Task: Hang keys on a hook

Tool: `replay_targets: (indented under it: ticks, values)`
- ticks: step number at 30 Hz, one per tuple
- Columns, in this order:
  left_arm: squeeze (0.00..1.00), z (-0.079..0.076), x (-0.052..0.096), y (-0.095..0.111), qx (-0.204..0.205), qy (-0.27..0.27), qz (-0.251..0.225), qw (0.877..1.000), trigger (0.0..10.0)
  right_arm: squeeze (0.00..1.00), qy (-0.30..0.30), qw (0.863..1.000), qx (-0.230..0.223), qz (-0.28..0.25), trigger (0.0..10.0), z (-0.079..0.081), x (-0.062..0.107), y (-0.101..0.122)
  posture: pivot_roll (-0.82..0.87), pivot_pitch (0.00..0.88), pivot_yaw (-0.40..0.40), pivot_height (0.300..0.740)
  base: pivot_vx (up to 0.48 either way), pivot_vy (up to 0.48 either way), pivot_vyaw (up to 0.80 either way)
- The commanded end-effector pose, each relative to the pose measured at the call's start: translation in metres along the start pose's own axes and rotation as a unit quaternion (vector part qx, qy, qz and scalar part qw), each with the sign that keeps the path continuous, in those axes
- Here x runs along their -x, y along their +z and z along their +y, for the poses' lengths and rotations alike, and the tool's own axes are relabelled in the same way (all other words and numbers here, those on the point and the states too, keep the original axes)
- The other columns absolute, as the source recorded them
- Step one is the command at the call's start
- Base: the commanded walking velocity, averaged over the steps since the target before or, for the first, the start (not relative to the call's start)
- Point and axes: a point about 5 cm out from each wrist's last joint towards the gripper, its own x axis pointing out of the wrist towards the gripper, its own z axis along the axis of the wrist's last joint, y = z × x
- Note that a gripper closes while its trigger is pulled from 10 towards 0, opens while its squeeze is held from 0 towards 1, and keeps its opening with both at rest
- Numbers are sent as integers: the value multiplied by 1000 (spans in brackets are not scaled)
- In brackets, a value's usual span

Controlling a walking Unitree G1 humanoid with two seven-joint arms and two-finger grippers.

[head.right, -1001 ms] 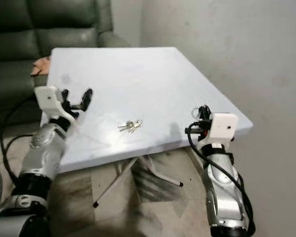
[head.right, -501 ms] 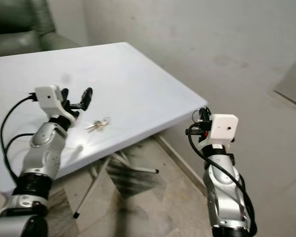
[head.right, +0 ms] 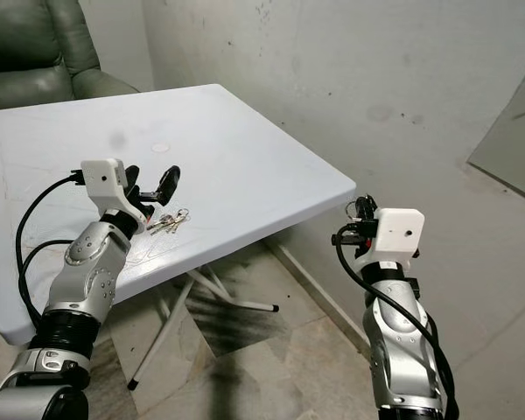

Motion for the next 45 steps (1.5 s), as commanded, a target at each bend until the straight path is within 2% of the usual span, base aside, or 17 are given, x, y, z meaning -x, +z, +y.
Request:
replay_targets:
  ticks: [1, 26, 45]
  values:
    - [0, -4, 0, 2, -4, -12, -1, 1000, 10000, 0, -4, 1000, 2, -15, 10000, -2, 0, 7, -39, 15, -49, 740, 0, 0, 0]
    - [0, -3, 1, 3, -8, -15, 2, 1000, 10000, 0, -12, 1000, -6, -7, 10000, -3, 1, 6, -37, 27, -44, 740, 286, 0, 0]
    - [0, -4, 0, 4, -10, -16, 3, 1000, 10000, 0, -14, 1000, -10, -1, 10000, -3, 1, 5, -37, 35, -41, 740, 315, 0, -655]
